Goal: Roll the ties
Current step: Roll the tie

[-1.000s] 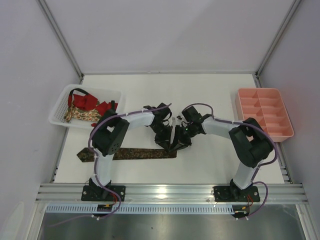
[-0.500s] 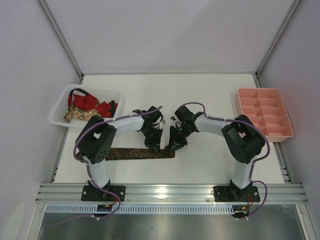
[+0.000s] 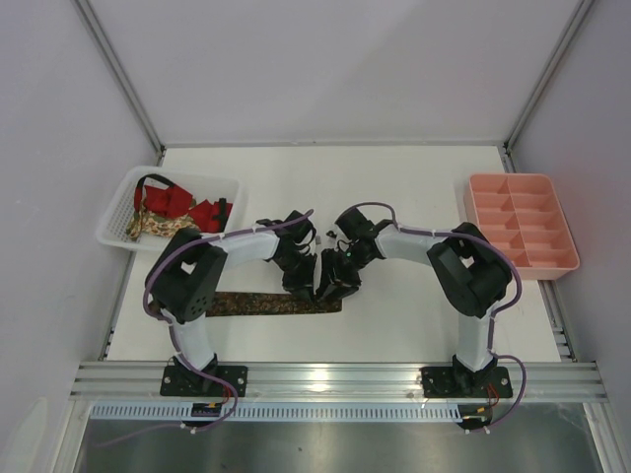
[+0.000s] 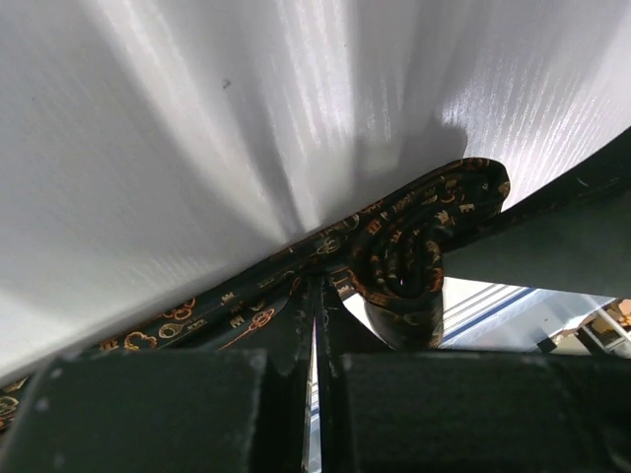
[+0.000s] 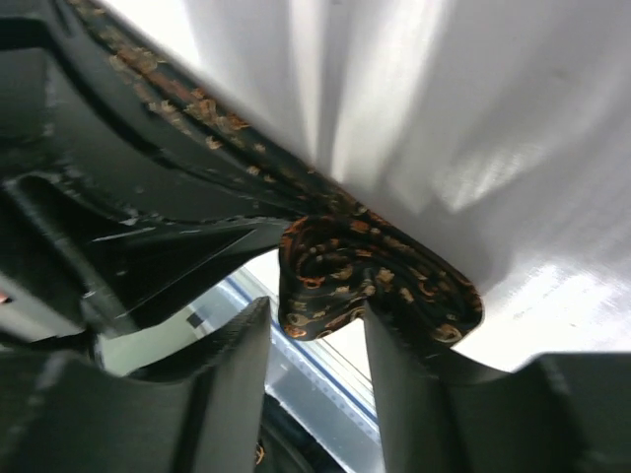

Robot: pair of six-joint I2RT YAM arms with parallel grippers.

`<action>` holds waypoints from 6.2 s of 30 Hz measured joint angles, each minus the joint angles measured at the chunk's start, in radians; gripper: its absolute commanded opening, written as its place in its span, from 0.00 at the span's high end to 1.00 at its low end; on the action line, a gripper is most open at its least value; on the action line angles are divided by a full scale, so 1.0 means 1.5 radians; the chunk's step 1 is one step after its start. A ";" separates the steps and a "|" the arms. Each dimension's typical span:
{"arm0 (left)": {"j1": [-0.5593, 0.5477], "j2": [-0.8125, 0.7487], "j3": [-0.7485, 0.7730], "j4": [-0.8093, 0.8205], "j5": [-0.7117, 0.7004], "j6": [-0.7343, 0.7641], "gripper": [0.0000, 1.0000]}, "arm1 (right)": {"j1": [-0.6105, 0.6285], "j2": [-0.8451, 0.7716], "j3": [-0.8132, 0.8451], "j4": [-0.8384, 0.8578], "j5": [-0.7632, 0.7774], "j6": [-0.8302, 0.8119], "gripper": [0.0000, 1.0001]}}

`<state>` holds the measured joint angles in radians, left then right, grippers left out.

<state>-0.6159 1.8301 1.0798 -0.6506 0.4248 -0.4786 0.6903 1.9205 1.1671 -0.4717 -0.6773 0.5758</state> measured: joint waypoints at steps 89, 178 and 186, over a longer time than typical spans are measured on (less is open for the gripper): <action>0.005 0.041 0.058 0.038 0.121 -0.027 1.00 | -0.117 -0.098 -0.144 0.112 -0.079 0.026 1.00; 0.086 -0.151 -0.066 0.004 0.005 -0.048 1.00 | 0.005 0.090 0.044 0.115 -0.152 0.040 0.63; 0.089 -0.162 -0.066 0.009 0.029 -0.059 0.99 | 0.005 0.085 0.041 0.126 -0.161 0.039 0.56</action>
<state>-0.4828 1.5875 0.9810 -0.6365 0.4686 -0.5674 0.6983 2.0483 1.2285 -0.2825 -0.9184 0.6346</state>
